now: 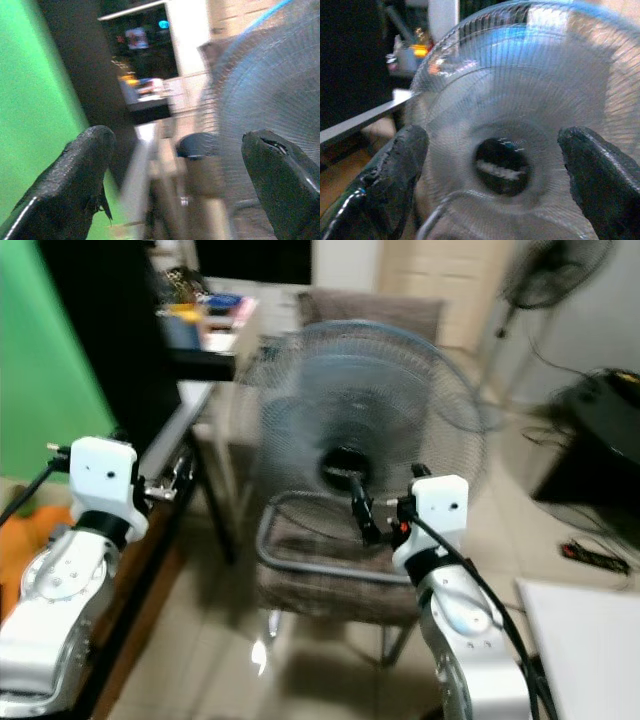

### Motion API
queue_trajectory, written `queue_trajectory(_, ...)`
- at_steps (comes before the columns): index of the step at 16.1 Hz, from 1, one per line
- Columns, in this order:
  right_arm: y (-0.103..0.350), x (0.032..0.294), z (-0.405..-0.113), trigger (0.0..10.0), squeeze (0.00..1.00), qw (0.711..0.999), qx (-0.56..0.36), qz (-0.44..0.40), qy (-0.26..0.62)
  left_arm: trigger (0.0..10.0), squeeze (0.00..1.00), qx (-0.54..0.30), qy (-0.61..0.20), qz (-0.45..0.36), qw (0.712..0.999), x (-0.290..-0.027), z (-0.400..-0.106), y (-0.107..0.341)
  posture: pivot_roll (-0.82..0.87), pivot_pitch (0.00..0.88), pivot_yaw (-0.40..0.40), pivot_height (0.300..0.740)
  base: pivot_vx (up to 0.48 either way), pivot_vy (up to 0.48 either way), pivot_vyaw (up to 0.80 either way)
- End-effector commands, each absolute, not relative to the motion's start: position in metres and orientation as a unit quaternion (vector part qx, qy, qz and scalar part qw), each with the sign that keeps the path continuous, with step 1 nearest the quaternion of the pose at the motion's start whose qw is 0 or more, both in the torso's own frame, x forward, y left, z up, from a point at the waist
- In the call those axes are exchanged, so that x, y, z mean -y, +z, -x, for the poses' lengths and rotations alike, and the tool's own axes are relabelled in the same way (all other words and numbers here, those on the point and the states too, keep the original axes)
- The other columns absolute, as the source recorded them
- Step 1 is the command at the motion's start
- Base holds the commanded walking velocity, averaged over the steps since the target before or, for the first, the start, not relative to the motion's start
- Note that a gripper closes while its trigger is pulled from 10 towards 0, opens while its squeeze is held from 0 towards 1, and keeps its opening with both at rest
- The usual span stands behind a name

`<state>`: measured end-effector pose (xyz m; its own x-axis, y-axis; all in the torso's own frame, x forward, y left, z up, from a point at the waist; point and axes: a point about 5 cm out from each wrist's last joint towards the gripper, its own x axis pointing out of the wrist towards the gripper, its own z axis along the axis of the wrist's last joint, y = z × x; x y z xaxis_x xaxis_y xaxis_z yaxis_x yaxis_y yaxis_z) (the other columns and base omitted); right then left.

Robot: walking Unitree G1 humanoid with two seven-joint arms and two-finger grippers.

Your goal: Setting the table

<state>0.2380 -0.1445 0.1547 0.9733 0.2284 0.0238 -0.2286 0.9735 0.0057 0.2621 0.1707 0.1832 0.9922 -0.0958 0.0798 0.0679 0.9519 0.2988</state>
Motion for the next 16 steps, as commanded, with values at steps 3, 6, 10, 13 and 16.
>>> queue_trajectory(3, 0.154, 0.145, -0.240, 10.0, 1.00, 0.992, -0.001, -0.044, 0.114, 10.0, 0.00, 0.020, -0.090, -0.138, 0.986, -0.164, -0.261, 0.176, 0.10, 0.000, -0.031, 0.740, 0.000, 0.000, 0.80)
queue_trajectory(6, 0.148, 0.139, -0.242, 10.0, 1.00, 0.988, -0.025, -0.061, 0.139, 10.0, 0.00, 0.020, -0.095, -0.136, 0.986, -0.157, -0.261, 0.175, 0.10, 0.000, -0.035, 0.740, 0.000, 0.000, 0.80)
queue_trajectory(10, 0.148, 0.134, -0.243, 10.0, 1.00, 0.984, -0.026, -0.059, 0.165, 10.0, 0.00, 0.013, -0.097, -0.128, 0.987, -0.156, -0.258, 0.174, 0.12, 0.000, -0.061, 0.740, 0.000, 0.000, 0.80)
queue_trajectory(13, 0.151, 0.132, -0.247, 10.0, 1.00, 0.982, -0.020, -0.063, 0.178, 10.0, 0.00, 0.010, -0.088, -0.117, 0.989, -0.161, -0.257, 0.172, 0.13, 0.000, -0.071, 0.740, 0.000, 0.000, 0.80)
queue_trajectory(16, 0.152, 0.130, -0.250, 10.0, 1.00, 0.982, -0.016, -0.062, 0.180, 10.0, 0.00, 0.008, -0.094, -0.118, 0.989, -0.161, -0.257, 0.173, 0.13, 0.000, -0.075, 0.740, 0.086, 0.000, 0.80)
